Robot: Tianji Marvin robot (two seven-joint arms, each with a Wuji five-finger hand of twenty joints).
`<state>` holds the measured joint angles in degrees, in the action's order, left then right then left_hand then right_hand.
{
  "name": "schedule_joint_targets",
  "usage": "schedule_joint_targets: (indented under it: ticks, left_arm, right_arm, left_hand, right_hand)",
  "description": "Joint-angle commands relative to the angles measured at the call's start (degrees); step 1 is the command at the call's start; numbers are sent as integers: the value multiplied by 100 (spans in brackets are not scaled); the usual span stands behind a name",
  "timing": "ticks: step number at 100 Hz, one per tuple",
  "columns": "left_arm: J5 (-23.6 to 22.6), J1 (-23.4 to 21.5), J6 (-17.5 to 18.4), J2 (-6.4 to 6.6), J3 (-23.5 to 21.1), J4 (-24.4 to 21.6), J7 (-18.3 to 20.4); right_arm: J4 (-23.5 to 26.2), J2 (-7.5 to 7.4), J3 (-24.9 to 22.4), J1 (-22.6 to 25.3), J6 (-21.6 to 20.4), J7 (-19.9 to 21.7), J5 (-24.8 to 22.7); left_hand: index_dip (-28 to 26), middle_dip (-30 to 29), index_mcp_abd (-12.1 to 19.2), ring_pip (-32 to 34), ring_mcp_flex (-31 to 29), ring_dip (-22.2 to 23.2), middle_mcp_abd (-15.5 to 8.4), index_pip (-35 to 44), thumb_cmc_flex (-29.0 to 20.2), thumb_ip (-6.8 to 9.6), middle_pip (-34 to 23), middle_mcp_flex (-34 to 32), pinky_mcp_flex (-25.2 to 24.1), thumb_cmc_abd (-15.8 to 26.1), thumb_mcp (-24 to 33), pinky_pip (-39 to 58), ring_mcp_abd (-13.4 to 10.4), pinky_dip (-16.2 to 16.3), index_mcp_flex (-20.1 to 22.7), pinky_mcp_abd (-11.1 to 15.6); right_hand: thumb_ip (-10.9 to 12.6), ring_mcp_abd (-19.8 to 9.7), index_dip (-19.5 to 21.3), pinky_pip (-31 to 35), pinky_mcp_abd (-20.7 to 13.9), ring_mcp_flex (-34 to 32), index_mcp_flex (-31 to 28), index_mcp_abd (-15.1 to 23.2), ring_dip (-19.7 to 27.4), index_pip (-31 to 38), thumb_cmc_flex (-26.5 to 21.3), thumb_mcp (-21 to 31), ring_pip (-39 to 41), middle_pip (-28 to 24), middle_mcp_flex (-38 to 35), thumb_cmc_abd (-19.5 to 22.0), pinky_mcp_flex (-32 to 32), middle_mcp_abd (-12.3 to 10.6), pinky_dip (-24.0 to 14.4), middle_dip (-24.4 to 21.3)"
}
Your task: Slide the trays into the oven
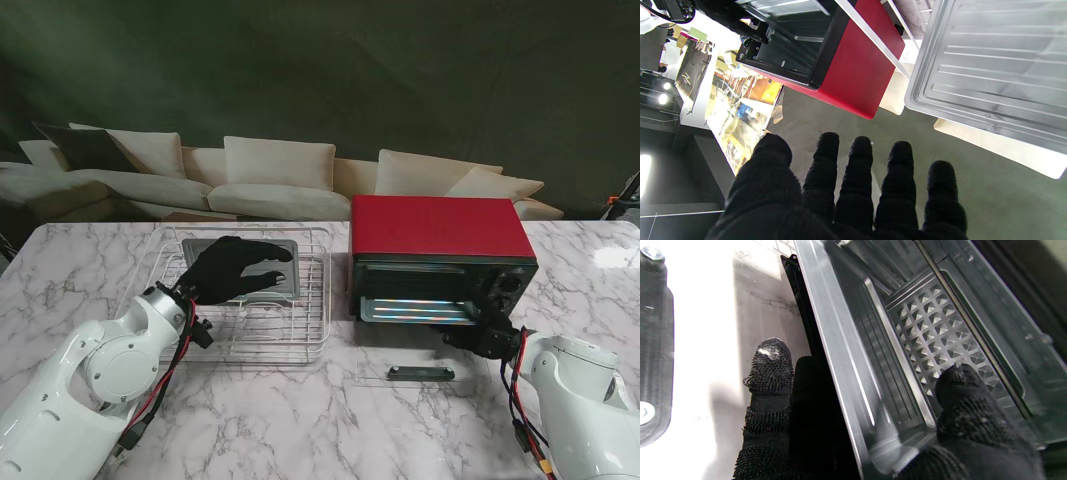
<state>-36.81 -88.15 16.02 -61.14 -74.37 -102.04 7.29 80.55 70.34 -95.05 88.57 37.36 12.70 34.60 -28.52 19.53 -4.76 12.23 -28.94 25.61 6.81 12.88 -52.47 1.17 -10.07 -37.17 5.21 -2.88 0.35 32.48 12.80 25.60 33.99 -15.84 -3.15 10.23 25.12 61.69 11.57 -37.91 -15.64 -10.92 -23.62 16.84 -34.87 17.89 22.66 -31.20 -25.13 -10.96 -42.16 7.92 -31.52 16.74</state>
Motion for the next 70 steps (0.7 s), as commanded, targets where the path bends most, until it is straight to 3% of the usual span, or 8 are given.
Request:
schedule_joint_targets:
  ticks: [1,19,70]
  left_arm:
    - [6,-9,-18,-13,21,29,61]
    - [1,-12,-2,-15,15,38,46]
    - [16,-12,-37,-22,57,56,17]
  right_arm:
    - [-199,34,26,299,95,-51,-20]
    - [22,-11,-83,495,71,41,-8]
    - [482,5,-439,971,59,-102,131]
  left_hand:
    - [-28,44,-71,105,-131,135,-84,-21,-46,-41,-38,-134,-95,262,-143,33,16,128,60,-154]
    - [-35,45,-59,107,-135,136,-76,-12,-57,-40,-42,-136,-97,253,-139,34,9,128,66,-152]
    - [-31,47,-73,108,-134,138,-79,-16,-61,-39,-46,-141,-94,251,-137,36,13,125,71,-144]
  right_hand:
    - [104,181,-64,-268,1306,141,-226,2,157,-110,150,-207,-338,304,181,123,2558,517,145,-85]
    - [116,177,-57,-466,1351,260,-136,32,362,-295,165,-283,-713,378,235,194,2694,462,370,-128]
    - [145,342,-108,-411,1250,209,-134,-133,362,-640,101,-417,-719,672,328,252,2645,693,529,-274]
